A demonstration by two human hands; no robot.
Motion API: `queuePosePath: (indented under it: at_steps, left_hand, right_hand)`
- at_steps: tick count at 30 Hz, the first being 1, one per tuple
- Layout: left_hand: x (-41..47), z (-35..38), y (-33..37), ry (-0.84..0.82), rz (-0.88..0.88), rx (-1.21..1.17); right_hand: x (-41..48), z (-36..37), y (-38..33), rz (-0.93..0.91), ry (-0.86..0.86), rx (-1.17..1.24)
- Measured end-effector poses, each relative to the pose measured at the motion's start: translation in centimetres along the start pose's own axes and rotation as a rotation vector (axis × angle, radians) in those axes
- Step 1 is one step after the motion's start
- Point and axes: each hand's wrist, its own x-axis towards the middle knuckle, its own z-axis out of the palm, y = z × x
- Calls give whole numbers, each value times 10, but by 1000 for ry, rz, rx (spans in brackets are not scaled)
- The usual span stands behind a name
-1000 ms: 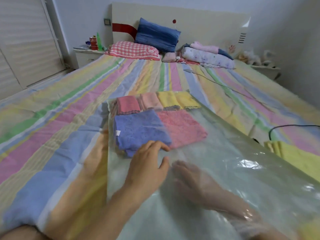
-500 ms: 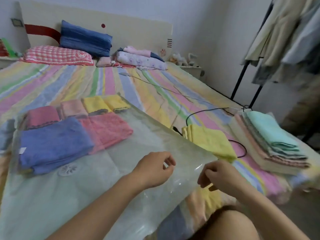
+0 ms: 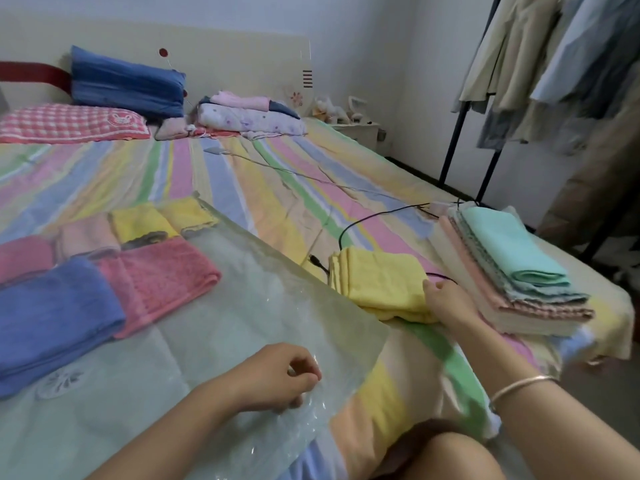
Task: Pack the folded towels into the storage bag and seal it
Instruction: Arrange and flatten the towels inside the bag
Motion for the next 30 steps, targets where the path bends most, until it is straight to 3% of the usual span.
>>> queuePosePath:
  at_steps: [5, 7, 9, 14, 18, 22, 25, 30]
  left_hand:
    - [8, 1, -1, -18, -72, -84]
    - [11, 0, -4, -17, -93, -133]
    - [13, -2, -7, -22, -98, -179]
    - [13, -4, -11, -30, -87, -227]
    - [14, -4, -11, -22, -98, -240]
    - [13, -1, -8, 14, -108, -265]
    - [11, 1, -9, 23, -104, -274]
    - [6, -1, -11, 16, -63, -232]
  right_hand:
    - [17, -9, -18, 185, -192, 147]
    - [22, -12, -26, 210, -263, 68]
    - [27, -17, -37, 121, -221, -156]
    - [32, -20, -55, -194, 244, -505]
    - [16, -5, -66, -469, 310, -558]
    - [-13, 10, -81, -701, 330, -807]
    - [-24, 20, -95, -706, 251, -906]
    - [-24, 53, -116, -500, 110, -855]
